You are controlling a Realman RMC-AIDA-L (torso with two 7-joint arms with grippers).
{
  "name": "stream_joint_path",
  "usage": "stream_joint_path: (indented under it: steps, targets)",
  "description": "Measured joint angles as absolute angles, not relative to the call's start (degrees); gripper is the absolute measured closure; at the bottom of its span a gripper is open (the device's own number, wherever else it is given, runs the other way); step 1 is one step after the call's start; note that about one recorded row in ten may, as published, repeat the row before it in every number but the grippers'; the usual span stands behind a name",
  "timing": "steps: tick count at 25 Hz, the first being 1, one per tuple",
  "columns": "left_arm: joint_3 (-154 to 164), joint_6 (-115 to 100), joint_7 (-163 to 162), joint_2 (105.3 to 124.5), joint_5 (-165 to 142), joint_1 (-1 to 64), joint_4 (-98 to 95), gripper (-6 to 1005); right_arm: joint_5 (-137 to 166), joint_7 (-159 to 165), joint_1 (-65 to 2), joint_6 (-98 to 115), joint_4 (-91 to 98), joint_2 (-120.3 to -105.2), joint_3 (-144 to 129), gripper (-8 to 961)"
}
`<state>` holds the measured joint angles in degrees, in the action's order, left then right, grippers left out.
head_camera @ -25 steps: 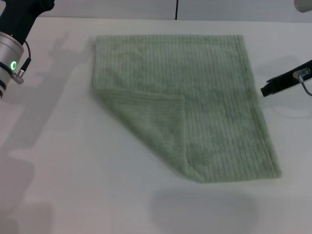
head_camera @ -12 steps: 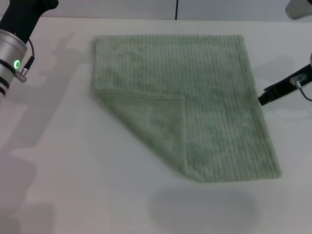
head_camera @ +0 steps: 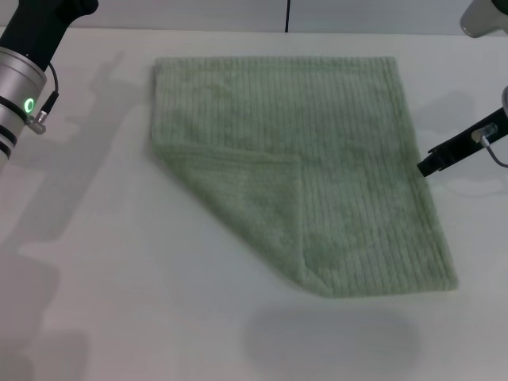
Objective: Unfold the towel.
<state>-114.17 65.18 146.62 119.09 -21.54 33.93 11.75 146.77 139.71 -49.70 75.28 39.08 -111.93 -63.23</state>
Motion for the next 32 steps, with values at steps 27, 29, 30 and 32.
stream_joint_path:
  steps: [27,29,30,32]
  targets:
    - [-112.7,66.5,146.2,119.09,-21.7,34.2,11.7,258,146.5,133.9,-54.5,69.4,27.3,-111.18,-62.4,954]
    - [-112.3,66.5,146.2,119.09,-21.6,34.2,11.7,258,146.2,133.5,-54.7,69.1,26.7,-111.18,-62.3,954]
    - [-112.0,66.5,146.2,119.09,-21.5,34.2,11.7,258,146.2,133.5,-54.7,69.1,26.7,-111.18,-62.3,954]
    - [-111.6,66.5,146.2,119.09,-21.4,34.2,11.8,258,146.2,133.5,-54.8,68.8,26.5,-111.18,-62.3,955]
